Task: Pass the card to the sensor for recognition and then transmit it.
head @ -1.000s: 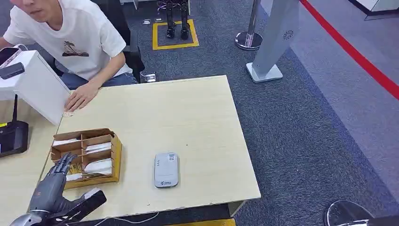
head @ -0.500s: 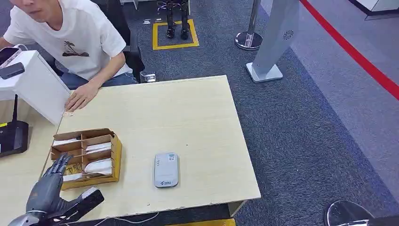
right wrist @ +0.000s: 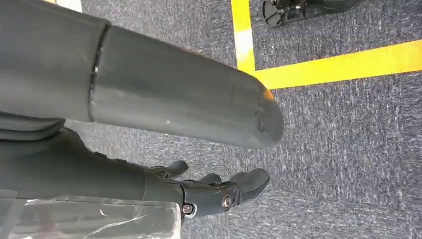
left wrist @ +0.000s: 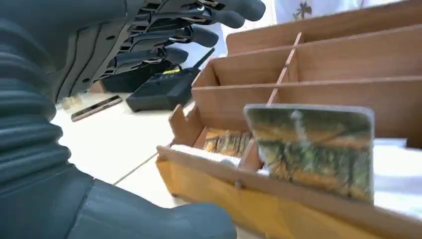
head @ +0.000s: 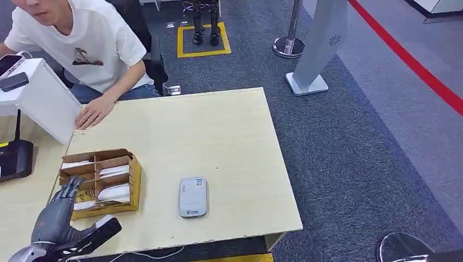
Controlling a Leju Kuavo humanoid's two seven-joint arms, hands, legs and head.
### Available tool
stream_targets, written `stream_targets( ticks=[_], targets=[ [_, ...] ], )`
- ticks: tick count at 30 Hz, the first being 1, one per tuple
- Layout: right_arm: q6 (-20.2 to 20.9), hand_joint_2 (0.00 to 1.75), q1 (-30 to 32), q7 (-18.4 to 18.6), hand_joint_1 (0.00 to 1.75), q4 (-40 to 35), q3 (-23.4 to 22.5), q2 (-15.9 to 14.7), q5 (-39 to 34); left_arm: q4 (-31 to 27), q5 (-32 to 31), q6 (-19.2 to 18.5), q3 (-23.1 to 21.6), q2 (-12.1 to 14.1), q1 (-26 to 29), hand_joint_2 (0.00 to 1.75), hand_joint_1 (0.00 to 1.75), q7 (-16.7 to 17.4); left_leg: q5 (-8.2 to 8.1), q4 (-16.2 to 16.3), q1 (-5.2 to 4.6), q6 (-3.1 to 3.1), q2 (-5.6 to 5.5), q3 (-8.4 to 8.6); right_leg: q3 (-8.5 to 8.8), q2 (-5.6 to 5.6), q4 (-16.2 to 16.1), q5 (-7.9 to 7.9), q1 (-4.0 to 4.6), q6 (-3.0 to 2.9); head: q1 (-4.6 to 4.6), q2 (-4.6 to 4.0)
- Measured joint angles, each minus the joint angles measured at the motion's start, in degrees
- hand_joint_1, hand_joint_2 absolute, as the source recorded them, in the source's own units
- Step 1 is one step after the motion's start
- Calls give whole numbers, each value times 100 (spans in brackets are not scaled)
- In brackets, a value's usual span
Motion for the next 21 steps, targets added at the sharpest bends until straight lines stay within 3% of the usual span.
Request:
stream_targets(
  ticks=[7, 21],
  targets=[
    [17, 0, -3, -7, 0, 0, 0, 0, 48, 232, -72, -48, -4, -114, -390, 175, 0, -26, 1, 0, 0, 0, 2, 1, 1, 1, 0, 2, 0, -1, -2, 0],
    [17, 0, -1, 2, 0, 0, 0, 0, 55, 385, -81, -96, -13, -192, -608, 175, 0, -50, 0, 0, 0, 0, 2, 0, -1, 3, 0, 1, 0, -1, 0, -2]
  ],
)
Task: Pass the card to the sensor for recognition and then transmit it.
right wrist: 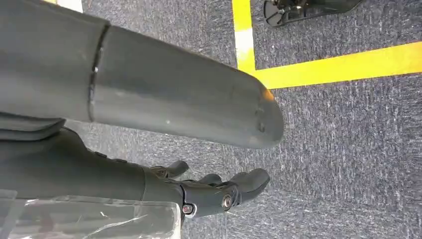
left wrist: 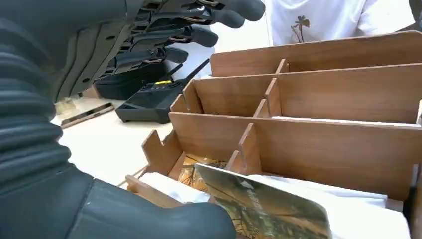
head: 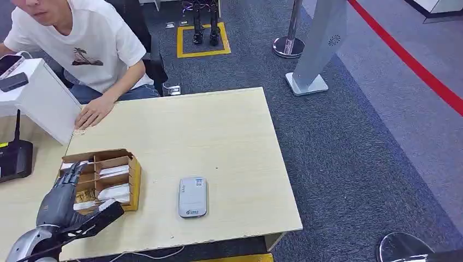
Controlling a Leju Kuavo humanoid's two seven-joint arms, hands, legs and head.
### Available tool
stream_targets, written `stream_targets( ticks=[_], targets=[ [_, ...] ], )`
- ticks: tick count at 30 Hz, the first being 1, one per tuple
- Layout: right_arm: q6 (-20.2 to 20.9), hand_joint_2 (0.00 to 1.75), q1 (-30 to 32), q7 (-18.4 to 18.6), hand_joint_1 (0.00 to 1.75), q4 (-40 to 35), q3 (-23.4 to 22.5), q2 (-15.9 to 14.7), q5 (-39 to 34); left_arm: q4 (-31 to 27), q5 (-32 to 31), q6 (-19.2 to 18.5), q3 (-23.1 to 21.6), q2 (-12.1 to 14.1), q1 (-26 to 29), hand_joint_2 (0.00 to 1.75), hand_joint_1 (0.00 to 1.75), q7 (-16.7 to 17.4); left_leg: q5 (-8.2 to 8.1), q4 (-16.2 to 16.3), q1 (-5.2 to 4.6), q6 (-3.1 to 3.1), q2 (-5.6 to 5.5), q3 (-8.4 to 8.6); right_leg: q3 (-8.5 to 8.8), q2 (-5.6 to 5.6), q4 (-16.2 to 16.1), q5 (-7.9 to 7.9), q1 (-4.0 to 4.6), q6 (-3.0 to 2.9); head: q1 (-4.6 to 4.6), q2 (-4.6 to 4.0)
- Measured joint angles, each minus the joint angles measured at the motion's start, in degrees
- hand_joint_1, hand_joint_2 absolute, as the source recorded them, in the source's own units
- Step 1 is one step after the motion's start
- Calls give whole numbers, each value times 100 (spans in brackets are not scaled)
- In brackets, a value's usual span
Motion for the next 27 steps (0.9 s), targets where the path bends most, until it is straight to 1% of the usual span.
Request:
stream_targets(
  ticks=[20, 27],
  targets=[
    [0, 0, 2, -2, 0, 0, 0, 0, -2, 2, 120, -94, -22, -17, -13, 175, 0, -57, 0, 0, 0, 0, 0, 0, 0, 0, 0, 0, 0, 0, 0, 2],
    [-2, 0, 1, -2, 0, 0, 0, 0, -2, 0, 129, -111, -105, -28, -6, 175, 0, -72, 0, 0, 0, 0, 0, 0, 0, 0, 0, 0, 0, 0, 0, 0]
  ],
)
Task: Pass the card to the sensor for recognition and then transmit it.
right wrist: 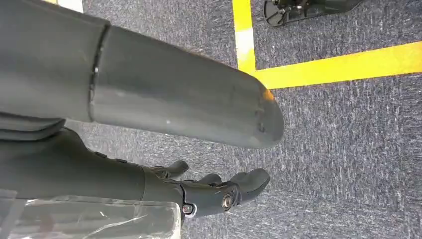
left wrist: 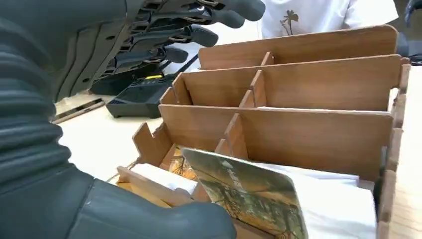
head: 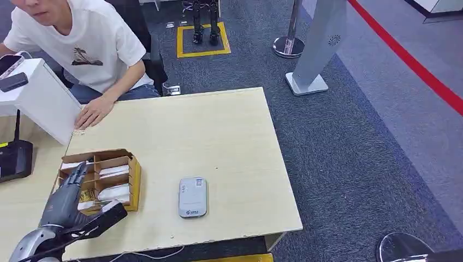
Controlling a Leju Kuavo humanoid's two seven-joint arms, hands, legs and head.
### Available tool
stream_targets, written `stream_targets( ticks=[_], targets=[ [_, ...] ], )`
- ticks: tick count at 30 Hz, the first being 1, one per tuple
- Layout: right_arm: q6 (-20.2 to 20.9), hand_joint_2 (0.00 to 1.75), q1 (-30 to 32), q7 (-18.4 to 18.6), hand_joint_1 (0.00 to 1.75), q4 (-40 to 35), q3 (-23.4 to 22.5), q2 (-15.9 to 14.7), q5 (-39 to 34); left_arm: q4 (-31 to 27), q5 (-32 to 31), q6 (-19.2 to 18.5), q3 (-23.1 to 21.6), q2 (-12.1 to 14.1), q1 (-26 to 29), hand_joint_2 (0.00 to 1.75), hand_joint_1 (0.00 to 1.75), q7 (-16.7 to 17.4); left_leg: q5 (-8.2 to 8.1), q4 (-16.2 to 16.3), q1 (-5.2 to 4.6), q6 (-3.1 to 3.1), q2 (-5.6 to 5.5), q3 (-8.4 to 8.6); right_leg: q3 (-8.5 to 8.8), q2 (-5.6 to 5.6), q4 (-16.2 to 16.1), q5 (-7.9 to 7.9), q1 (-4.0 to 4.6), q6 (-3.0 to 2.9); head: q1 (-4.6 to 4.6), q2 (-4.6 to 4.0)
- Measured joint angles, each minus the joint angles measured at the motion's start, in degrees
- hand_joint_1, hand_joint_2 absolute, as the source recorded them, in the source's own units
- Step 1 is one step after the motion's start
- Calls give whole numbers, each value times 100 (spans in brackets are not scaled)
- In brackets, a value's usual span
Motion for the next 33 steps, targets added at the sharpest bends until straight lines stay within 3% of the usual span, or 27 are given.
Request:
stream_targets(
  ticks=[17, 33],
  targets=[
    [4, 0, -5, -26, 0, 0, 0, 0, 9, 2, 210, -308, -135, 81, -93, 175, 0, 24, 0, 0, 0, 0, -1, 0, 0, -1, 0, 0, 0, 0, 0, 2],
    [-7, 0, -7, -26, 0, 0, 0, 0, 9, 2, 306, -343, -227, 168, -183, 175, 0, 83, 0, 0, 0, 0, 0, 0, 0, 0, 0, 0, 0, 0, 0, 2]
  ],
)
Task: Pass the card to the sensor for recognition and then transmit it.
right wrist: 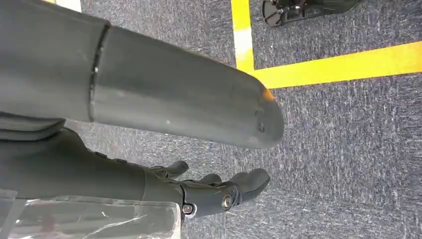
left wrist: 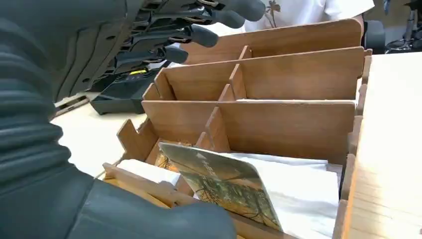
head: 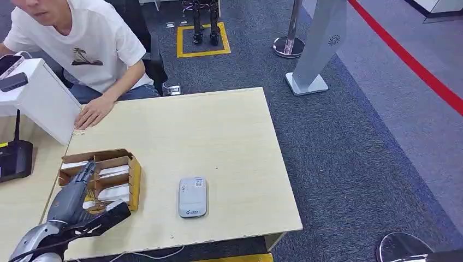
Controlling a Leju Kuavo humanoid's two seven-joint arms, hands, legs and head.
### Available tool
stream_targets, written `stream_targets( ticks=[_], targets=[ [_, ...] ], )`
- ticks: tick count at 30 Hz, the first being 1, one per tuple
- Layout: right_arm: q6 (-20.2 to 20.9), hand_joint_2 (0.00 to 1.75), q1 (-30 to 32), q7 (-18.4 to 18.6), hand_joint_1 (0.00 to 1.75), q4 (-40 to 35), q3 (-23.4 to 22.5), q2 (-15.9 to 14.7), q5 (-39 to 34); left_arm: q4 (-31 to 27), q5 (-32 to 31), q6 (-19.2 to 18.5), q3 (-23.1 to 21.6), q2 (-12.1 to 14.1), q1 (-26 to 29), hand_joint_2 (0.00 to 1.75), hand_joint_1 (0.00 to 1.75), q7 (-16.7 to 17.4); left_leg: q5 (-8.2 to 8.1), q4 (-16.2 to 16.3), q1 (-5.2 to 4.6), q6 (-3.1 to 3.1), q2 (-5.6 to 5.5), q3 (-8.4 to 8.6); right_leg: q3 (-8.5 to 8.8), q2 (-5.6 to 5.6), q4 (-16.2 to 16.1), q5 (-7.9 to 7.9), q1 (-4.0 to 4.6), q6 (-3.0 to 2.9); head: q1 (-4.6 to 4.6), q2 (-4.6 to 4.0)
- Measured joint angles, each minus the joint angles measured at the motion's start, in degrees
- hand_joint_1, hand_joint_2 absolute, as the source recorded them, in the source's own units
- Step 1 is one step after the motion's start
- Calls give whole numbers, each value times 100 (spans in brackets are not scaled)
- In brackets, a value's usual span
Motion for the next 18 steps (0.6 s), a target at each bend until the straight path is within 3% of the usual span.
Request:
stream_targets(
  ticks=[18],
  targets=[
    [-9, 0, 4, -7, 0, 0, -9, 0, -28, -65, 4, 50, -105, 94, 305, 175, 0, 17, 0, 0, 0, 0, 0, 0, -1, 0, 0, -1, 0, 0, 0, 0]
  ],
)
